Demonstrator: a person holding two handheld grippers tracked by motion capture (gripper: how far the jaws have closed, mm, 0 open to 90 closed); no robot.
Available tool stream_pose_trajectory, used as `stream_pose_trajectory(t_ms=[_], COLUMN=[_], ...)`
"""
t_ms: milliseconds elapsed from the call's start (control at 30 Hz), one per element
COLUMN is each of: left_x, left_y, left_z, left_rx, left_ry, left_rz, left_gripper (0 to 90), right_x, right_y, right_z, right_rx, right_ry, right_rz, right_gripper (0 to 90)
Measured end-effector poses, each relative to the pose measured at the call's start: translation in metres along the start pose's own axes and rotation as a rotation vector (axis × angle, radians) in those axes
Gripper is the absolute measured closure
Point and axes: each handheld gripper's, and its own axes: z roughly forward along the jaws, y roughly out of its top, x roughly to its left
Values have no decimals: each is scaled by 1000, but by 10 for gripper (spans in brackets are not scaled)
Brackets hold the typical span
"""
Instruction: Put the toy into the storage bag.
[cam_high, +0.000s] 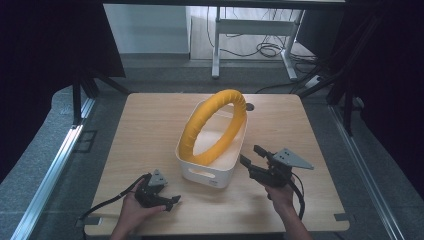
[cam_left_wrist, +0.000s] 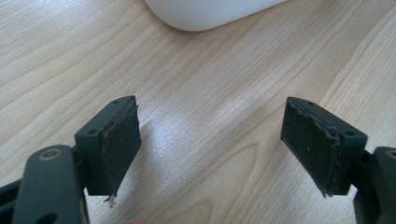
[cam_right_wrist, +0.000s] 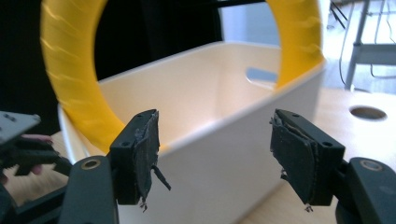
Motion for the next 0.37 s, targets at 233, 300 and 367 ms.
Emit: stream_pose_trajectory(t_ms=[233, 300, 367], left_x=[0, 1, 1], left_y=[0, 0, 0], left_z=[0, -1, -1], left_rx=[-2, -3, -6], left_ry=[9, 10, 14], left_rz=[0, 1, 3], left_gripper=[200, 199, 198], right_x=[-13, -13, -13], right_y=[-9, -9, -11], right_z=[-5, -6, -6], right_rx=[-1, -7, -6], right_ry=[-15, -17, -15], right_rz=[18, 13, 4], right_gripper=[342, 342, 342])
